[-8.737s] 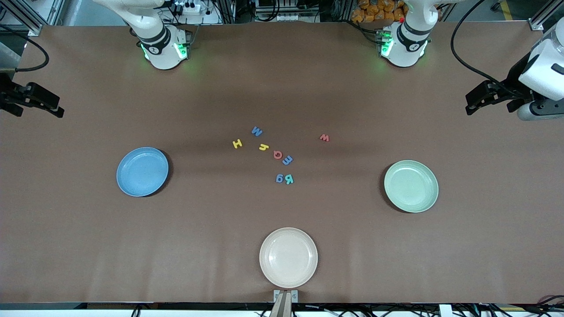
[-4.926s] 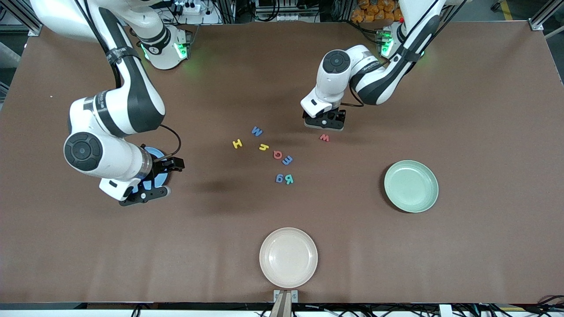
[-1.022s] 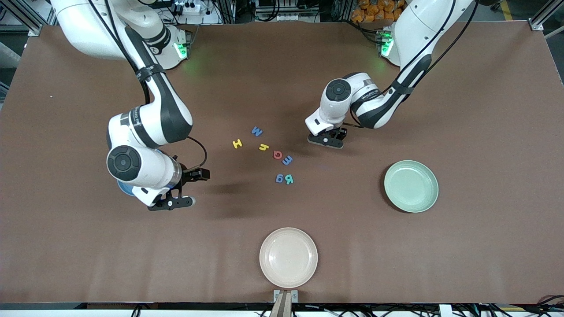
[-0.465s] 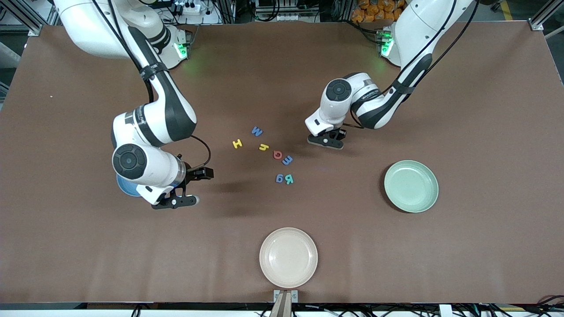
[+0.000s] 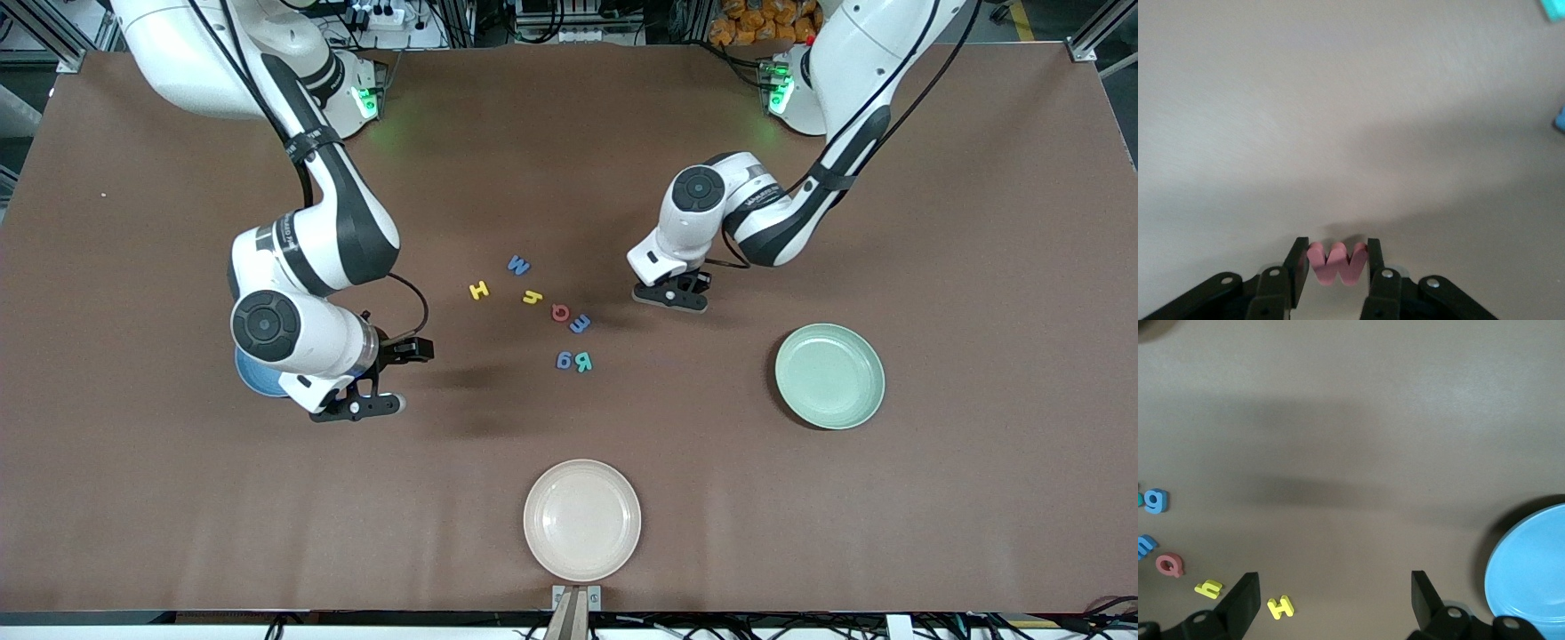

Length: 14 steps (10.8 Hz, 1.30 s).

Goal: Sort uppercase to blue plate, lowercase to green plate
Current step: 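Carry the pink w onto the green plate and open the left gripper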

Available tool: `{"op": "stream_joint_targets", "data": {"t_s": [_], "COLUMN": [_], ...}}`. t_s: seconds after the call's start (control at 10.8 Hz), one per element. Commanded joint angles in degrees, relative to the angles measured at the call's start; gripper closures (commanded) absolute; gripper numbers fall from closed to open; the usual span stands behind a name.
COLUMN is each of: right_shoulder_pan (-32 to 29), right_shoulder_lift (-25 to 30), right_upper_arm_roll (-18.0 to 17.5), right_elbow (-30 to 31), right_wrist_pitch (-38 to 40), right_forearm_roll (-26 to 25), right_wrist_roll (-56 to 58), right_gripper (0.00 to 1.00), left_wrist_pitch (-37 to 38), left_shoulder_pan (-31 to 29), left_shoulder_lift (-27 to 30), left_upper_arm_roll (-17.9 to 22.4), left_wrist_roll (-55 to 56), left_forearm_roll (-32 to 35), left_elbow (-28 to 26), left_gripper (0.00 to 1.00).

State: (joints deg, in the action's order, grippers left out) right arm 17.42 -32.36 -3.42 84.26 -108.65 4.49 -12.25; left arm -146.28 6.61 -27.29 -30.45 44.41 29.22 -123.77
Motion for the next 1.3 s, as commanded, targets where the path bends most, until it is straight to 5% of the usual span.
{"op": "stream_joint_targets", "data": {"t_s": [0.0,0.28,0.65,1.21], "right_shoulder_pan": [2.8,4.9,9.5,9.9], "right_shoulder_lift": [-1.0,-1.6,-2.6,-3.1], "right_upper_arm_roll": [0.1,0.1,0.2,0.3], "right_elbow": [-0.8,-0.9,-1.1,-3.0], "right_wrist_pitch": [-1.6,-2.9,-5.6,-7.6], "right_forearm_roll": [0.7,0.8,0.2,-1.1], "right_wrist_roll": [-0.9,-0.9,-4.5,-1.4], "right_gripper": [0.0,0.0,0.0,0.0], "left_wrist_pitch": [3.4,7.9,22.2,22.7], "left_shoulder_pan": [-2.0,-6.9,-8.1,-9.7], "left_shoulder_lift": [5.6,7.6,7.5,2.8], "left_upper_arm_roll": [-0.7,0.1,6.3,21.7], "left_wrist_roll": [-2.3,-22.0,-37.3,-63.6], "left_forearm_roll": [-1.1,-14.5,-23.1,-24.5], "left_elbow": [-0.7,3.7,14.4,16.9], "left_gripper": [0.99,1.0,1.0,1.0]}}
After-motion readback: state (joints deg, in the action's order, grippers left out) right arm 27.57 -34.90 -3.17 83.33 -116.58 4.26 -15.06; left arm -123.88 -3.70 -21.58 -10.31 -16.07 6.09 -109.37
